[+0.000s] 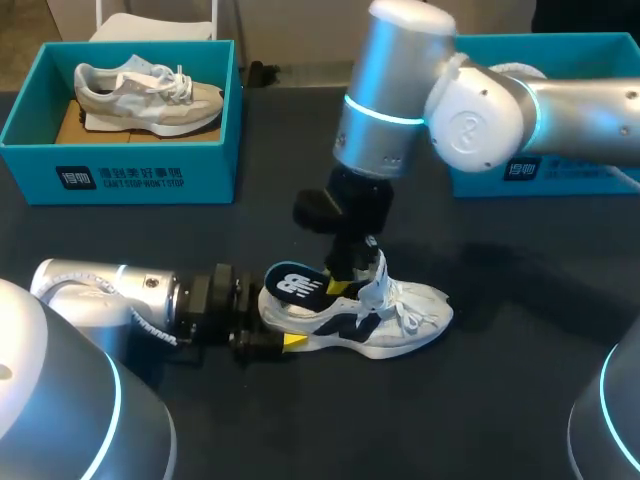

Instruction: Take the shoe out of the shoebox, open the shoe tongue, remove and reinsert the insole, then place the shoe into the shoebox

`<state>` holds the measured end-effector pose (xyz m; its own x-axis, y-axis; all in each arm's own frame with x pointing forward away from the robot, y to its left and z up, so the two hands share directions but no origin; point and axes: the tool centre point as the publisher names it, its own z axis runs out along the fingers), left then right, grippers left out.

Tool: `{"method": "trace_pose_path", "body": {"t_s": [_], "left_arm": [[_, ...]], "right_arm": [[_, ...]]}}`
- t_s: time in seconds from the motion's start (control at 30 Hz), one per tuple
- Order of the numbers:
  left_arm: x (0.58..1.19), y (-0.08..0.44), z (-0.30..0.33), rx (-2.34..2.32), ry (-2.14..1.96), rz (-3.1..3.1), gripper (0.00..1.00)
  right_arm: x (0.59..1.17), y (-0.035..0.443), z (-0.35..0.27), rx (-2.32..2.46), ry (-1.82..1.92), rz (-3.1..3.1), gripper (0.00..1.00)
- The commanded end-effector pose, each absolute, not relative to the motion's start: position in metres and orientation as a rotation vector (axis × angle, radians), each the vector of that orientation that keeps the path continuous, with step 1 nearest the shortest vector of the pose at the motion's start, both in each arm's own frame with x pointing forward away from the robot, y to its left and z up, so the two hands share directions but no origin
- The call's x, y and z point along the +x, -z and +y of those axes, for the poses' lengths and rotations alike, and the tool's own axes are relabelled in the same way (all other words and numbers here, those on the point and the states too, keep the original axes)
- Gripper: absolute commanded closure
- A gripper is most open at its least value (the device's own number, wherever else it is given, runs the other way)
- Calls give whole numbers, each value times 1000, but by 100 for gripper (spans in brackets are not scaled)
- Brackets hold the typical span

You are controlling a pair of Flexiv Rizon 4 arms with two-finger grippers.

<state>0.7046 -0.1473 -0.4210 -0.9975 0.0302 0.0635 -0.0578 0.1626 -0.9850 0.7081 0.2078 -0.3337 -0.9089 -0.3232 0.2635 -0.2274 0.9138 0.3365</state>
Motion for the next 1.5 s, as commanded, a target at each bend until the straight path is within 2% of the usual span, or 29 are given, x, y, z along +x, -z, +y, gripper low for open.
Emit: {"method": "trace_pose_path", "body": {"t_s": [0.03,0.33,0.37,0.5,0.53,0.57,0.6,0.67,0.9,1.03,1.13,1.23,1.3,1.5], "left_arm": [[704,421,-148,31,-1991,-2344,100],[704,421,-148,31,-1991,-2344,100],[704,421,-148,31,-1991,-2344,100],[704,421,-148,31,-1991,-2344,100],[704,421,-148,31,-1991,-2344,100],[704,421,-148,31,-1991,-2344,100],[704,421,-148,31,-1991,-2344,100],[704,421,-148,31,-1991,-2344,100],[704,421,-148,31,-1991,-2344,100],[704,421,-148,31,-1991,-2344,100],[704,421,-148,31,-1991,-2344,100],[704,421,-148,31,-1991,-2344,100],[704,421,-148,31,-1991,-2344,100],[704,421,-148,31,-1991,-2344,100]], "right_arm": [[713,341,229,435,371,-2711,100],[710,340,241,475,357,-2652,100],[710,340,241,469,362,-2651,93],[710,337,237,425,380,-2649,52],[710,335,236,414,387,-2648,30],[710,334,235,404,394,-2646,16],[710,333,233,388,399,-2644,8],[711,331,230,364,429,-2636,1],[716,327,225,271,488,-2596,0],[715,325,225,230,534,-2582,8],[714,326,227,201,570,-2568,19],[713,325,231,181,574,-2562,23],[713,322,231,172,569,-2560,31],[712,319,234,131,522,-2529,28]]}}
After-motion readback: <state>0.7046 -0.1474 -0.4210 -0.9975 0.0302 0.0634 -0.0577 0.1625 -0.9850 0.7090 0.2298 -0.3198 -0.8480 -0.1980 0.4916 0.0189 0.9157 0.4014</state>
